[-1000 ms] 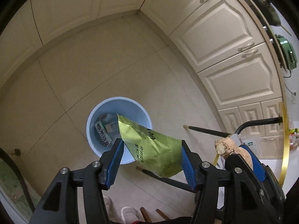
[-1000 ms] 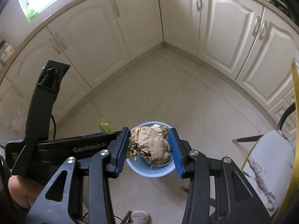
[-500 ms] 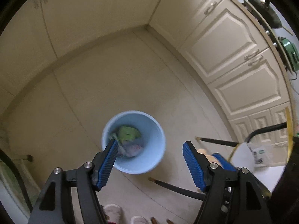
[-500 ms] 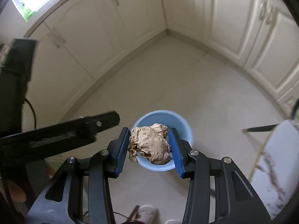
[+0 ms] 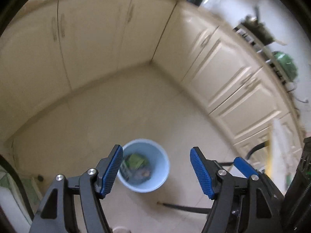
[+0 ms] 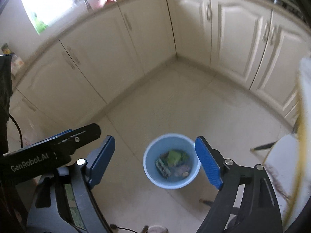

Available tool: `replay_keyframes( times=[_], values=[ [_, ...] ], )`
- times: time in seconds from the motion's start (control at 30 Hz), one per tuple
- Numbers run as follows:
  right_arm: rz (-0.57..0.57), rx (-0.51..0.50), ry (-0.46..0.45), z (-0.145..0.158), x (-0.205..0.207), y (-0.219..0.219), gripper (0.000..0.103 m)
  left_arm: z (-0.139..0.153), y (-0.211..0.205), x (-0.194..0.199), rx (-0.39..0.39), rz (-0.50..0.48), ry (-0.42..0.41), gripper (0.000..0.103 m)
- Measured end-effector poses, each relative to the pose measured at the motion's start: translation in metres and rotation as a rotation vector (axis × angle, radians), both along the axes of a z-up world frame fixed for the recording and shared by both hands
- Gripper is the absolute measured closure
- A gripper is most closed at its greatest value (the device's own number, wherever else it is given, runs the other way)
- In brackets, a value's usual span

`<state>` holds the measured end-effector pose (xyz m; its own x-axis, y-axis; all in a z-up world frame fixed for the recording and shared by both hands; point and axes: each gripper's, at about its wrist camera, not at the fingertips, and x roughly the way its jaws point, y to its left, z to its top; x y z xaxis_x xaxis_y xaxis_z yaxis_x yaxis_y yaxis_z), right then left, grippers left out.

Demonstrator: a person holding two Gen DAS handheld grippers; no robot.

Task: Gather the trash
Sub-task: 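Return to the table and close the left tool on the small ginger piece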

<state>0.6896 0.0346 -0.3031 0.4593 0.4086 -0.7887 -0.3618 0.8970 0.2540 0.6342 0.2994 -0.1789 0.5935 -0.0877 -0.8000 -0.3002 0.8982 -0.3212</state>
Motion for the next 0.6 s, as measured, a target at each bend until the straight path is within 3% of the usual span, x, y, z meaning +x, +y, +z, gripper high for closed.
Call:
replay_keyframes(
  times=[0.13,0.23,0.33,0.47,0.6],
  values=[
    [-0.033,0.039,-0.127,0.065,-0.037,-0.023,0.011,0.070,-0.041,-0.049,0.061,-0.023,-0.183,0.034],
    [-0.070,0.078,-0.221,0.109,-0.070,-0.054,0.008,0.106,-0.083,-0.080,0.087,-0.074,-0.296,0.025],
    [-0.136,0.085,-0.315,0.142,-0.107,-0.105,0.006,0.119,-0.134,-0.100,0.093,-0.156,-0.381,0.017],
    [-0.268,-0.001,-0.393,0.161,-0.150,-0.173,0.000,0.117,-0.230,-0.104,0.073,-0.335,-0.378,0.016],
    [-0.427,-0.083,-0.377,0.159,-0.183,-0.257,0.000,0.098,-0.312,-0.090,0.036,-0.499,-0.311,0.016]
  ],
)
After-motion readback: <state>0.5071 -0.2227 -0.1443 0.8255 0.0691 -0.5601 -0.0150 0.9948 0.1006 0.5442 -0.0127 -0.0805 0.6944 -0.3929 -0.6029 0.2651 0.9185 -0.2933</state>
